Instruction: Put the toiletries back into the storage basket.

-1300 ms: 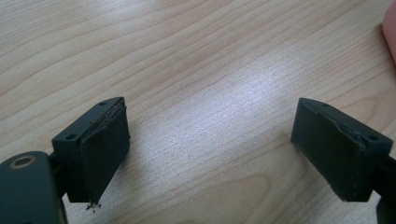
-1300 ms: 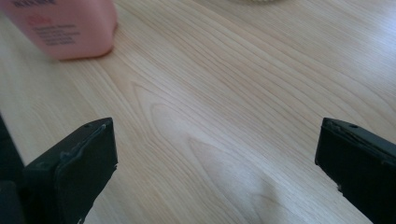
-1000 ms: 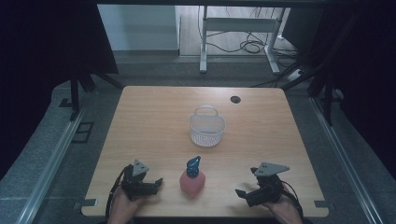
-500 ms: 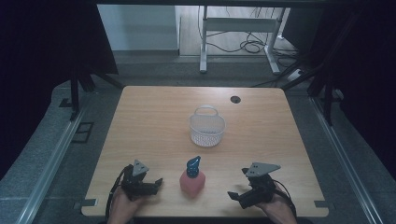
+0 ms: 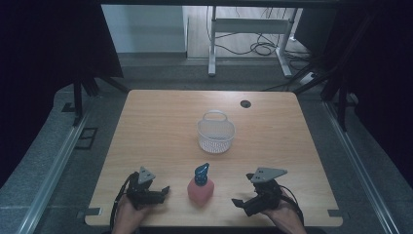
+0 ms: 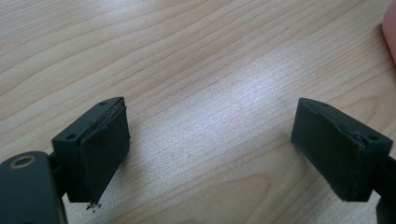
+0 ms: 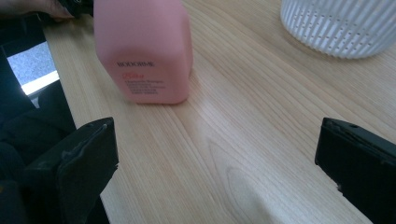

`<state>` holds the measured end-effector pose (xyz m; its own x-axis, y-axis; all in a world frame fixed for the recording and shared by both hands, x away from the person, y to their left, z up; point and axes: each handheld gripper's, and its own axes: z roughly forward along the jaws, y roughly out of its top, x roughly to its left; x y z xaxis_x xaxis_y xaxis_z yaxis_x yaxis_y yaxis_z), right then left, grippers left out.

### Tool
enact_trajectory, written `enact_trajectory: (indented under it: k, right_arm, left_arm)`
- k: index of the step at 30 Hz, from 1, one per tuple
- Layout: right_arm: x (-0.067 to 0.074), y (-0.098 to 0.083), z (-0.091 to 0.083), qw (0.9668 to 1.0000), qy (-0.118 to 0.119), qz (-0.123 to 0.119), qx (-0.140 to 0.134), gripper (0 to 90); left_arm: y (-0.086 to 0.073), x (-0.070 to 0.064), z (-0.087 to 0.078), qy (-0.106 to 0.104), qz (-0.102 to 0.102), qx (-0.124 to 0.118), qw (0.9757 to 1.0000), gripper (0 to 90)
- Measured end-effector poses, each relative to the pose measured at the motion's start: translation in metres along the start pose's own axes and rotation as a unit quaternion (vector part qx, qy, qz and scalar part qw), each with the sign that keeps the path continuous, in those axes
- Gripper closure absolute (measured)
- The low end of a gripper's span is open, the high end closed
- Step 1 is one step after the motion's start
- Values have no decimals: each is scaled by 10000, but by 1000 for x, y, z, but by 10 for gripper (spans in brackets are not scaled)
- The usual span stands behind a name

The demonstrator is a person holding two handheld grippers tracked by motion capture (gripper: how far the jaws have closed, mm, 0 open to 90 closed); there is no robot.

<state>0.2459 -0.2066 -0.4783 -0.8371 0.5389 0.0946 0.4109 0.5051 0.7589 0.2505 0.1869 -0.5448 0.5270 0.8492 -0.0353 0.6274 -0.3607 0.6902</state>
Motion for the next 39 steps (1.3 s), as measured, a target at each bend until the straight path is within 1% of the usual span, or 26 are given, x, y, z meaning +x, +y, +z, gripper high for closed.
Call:
enact_trajectory:
  k: [16,21,26,31,39]
  right_arm:
    - [5,11,6,9997,208,45,-130,22]
    - [8,16,8,9995,267,-5,-178,36]
    - [11,23,10,9992,336,-111,-191,47]
    - [15,28,14,9986,450,-170,-217,59]
    - [21,38,19,9977,565,-255,-285,116]
  left_arm:
    - [0,0,0,1,1,1,10000,113]
    - [0,0,0,1,2,2,10000,113]
    - [0,0,0,1,3,3,10000,113]
    - [0,0,0,1,3,3,10000,113]
    - [0,0,0,1,4,4,10000,113]
